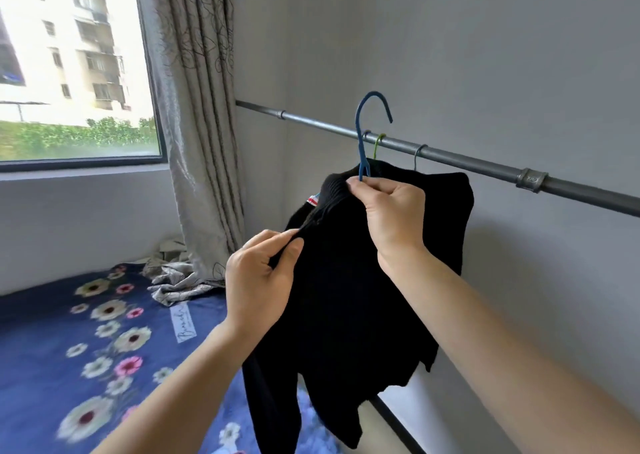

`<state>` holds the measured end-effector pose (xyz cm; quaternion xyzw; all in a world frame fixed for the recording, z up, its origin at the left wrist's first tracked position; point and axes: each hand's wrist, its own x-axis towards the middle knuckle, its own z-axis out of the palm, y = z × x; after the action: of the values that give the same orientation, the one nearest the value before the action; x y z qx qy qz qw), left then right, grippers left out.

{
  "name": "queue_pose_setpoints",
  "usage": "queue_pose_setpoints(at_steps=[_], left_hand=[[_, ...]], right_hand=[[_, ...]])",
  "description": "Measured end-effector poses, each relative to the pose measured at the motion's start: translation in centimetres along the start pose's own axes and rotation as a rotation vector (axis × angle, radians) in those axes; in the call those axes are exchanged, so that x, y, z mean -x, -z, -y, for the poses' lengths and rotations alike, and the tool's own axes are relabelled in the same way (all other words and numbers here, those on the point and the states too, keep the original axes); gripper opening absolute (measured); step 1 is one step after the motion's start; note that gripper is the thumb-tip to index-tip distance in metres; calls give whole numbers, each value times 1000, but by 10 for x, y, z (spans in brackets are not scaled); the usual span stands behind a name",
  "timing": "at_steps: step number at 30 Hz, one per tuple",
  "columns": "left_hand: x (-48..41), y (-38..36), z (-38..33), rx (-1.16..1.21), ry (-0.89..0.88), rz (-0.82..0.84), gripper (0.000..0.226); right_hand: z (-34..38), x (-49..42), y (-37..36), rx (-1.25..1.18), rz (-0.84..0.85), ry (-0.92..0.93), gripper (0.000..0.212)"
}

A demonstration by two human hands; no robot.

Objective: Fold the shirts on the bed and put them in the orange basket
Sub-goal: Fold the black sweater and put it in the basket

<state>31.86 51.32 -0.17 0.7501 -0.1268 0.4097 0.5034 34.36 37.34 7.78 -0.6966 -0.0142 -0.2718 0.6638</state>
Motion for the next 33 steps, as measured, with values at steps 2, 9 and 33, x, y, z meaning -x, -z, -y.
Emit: queue_pose_setpoints(at_steps=[2, 9, 33], left_hand=[[0, 46, -5, -29, -32, -40, 23], [23, 257, -9, -175, -67, -119, 20], [143, 642, 68, -933, -118, 239, 44]], right_hand=[[21, 30, -23, 28, 18, 55, 28], [96, 177, -142, -23, -8, 93, 26], [70, 433, -398, -79, 237, -427, 26]])
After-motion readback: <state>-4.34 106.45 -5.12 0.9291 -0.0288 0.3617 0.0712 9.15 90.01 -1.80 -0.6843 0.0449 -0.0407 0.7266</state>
